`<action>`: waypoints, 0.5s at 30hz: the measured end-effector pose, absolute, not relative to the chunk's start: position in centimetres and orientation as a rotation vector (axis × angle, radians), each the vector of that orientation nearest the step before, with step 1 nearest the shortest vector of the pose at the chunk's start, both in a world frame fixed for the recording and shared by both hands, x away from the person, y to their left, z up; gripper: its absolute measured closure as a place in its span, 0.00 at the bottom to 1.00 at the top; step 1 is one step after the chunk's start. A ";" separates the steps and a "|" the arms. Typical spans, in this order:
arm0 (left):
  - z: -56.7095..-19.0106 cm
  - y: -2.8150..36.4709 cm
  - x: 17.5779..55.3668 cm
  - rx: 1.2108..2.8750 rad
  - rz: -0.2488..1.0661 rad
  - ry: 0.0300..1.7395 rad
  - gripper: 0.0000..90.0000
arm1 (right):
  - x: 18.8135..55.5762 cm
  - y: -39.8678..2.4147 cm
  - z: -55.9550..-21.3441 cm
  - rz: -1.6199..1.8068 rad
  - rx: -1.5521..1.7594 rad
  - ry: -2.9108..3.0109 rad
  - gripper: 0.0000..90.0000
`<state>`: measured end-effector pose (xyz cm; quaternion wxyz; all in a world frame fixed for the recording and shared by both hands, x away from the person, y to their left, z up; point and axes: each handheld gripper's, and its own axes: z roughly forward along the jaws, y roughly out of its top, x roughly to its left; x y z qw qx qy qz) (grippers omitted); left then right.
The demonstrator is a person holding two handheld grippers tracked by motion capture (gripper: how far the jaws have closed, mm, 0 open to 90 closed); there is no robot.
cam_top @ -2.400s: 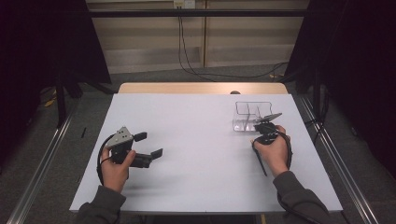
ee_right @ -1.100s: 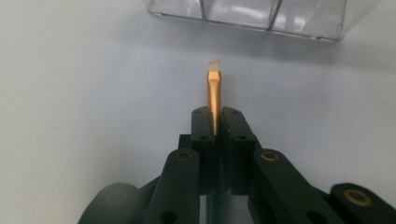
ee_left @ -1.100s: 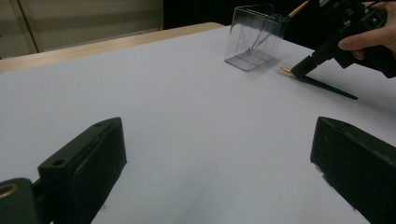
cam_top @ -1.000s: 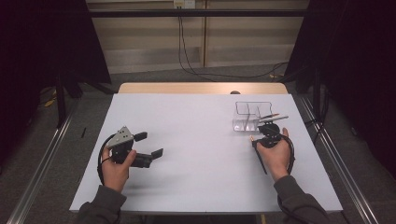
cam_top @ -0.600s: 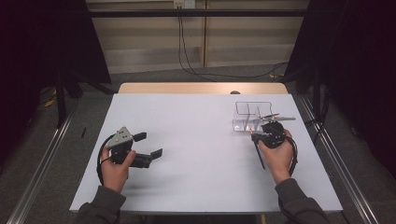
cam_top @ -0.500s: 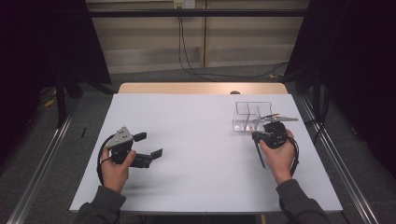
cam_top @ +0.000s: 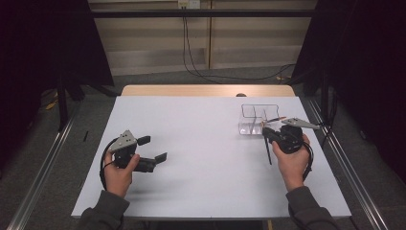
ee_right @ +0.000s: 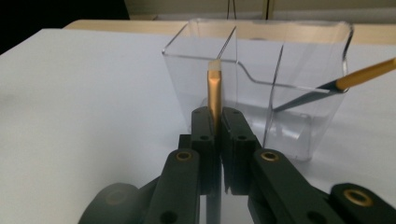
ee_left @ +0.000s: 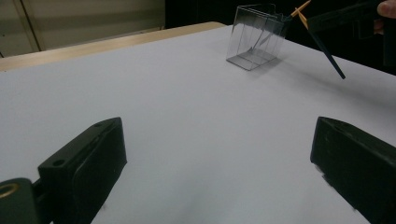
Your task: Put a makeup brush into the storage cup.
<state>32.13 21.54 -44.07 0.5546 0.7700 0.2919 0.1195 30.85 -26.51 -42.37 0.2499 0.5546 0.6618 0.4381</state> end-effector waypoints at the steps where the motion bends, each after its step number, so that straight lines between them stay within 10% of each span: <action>1: -44.1 21.5 32.1 1.819 0.281 0.690 0.04 | 30.7 -26.5 -42.2 1.207 1.480 1.789 0.95; 15: -44.2 21.5 32.1 1.820 0.275 0.693 0.04 | 30.1 -26.2 -40.5 1.280 1.350 1.651 0.95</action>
